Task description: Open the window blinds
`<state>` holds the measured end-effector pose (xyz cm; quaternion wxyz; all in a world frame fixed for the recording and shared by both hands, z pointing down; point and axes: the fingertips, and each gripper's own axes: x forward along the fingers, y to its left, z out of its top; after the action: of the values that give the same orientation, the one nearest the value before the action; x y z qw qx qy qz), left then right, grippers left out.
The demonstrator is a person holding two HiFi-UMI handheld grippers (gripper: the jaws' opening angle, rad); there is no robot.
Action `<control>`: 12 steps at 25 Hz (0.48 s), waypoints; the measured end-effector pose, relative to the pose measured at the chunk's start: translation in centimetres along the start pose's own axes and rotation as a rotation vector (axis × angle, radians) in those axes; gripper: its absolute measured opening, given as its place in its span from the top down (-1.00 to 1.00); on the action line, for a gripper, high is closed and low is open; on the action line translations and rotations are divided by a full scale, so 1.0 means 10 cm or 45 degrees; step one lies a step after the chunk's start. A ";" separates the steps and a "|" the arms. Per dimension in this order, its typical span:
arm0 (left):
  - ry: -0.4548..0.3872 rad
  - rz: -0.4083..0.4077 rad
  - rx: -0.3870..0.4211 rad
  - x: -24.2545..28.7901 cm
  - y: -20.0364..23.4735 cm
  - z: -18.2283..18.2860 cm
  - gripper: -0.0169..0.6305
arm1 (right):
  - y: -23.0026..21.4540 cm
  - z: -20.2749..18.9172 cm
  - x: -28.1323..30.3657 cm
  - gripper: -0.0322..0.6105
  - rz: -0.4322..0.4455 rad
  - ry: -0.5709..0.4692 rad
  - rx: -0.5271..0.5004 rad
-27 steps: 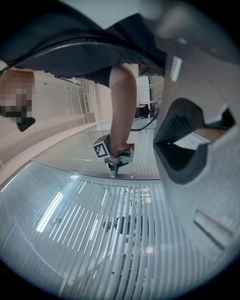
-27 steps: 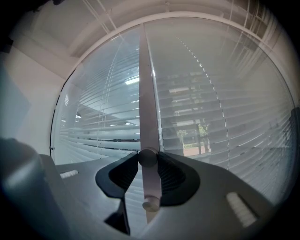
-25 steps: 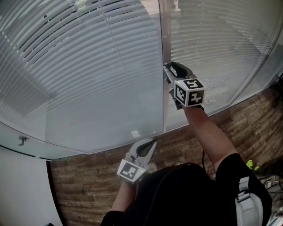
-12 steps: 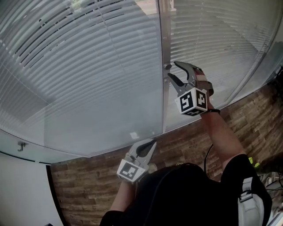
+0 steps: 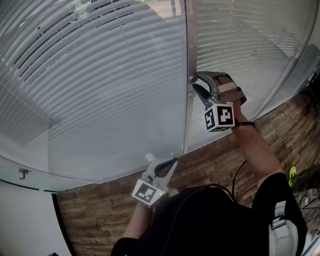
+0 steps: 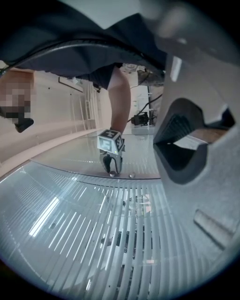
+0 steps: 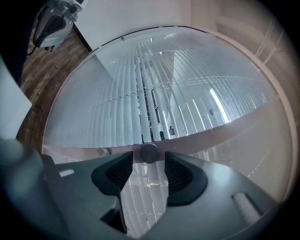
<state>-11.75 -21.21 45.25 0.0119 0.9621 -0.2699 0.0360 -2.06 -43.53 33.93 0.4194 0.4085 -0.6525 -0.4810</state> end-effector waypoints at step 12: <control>-0.006 -0.079 0.008 0.00 0.20 0.00 0.93 | -0.01 0.08 0.04 0.50 -0.020 0.042 -0.096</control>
<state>-12.80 -22.87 45.25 0.0091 0.9702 -0.2399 0.0343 -2.93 -43.74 33.72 0.4415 0.4055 -0.6236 -0.5017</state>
